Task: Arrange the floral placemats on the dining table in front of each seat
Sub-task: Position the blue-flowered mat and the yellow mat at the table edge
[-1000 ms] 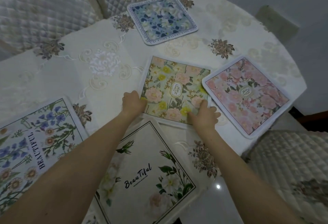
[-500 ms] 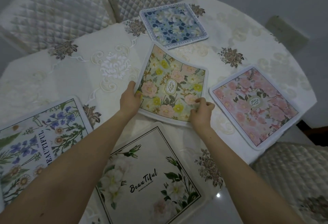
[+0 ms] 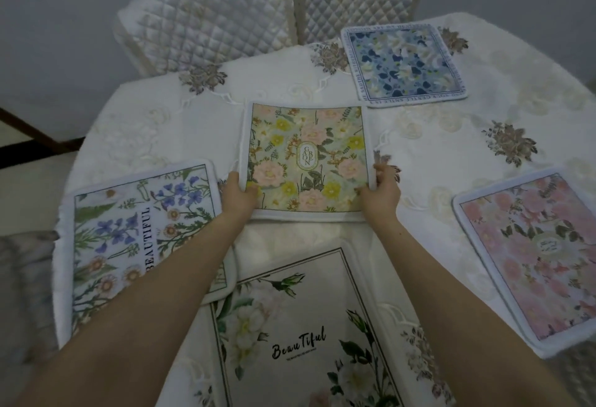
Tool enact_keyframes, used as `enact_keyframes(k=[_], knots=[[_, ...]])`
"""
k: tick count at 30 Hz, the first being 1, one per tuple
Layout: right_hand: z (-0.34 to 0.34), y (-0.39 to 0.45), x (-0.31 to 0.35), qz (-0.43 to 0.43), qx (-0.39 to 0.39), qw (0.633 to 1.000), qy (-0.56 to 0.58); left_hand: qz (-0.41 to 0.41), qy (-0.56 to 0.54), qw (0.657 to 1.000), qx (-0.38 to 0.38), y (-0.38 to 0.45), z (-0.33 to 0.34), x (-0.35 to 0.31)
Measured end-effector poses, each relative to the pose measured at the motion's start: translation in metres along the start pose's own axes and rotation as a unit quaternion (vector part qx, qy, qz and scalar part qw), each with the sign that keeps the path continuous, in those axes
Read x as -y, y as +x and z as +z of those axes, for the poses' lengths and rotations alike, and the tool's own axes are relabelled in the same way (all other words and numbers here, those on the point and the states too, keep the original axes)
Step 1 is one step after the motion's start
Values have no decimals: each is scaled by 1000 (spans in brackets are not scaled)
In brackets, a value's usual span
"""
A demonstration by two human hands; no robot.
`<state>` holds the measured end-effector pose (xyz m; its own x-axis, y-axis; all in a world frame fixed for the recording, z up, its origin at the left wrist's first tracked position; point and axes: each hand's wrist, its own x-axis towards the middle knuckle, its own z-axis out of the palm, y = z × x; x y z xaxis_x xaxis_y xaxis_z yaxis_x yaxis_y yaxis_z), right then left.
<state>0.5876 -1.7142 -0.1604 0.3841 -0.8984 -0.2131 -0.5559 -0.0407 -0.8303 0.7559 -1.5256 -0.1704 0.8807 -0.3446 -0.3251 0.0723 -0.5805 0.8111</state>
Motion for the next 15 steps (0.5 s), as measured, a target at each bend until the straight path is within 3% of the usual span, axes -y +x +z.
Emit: enact_keyframes(k=[4, 8, 15], knots=[[4, -2, -6, -1, 11, 999, -47, -1, 84, 996, -1, -1, -6, 4], [1, -2, -7, -61, 17, 984, -164, 12, 154, 988, -12, -4, -9, 1], [-16, -31, -3, -139, 59, 968, -202, 108, 181, 977, -16, -41, -19, -3]])
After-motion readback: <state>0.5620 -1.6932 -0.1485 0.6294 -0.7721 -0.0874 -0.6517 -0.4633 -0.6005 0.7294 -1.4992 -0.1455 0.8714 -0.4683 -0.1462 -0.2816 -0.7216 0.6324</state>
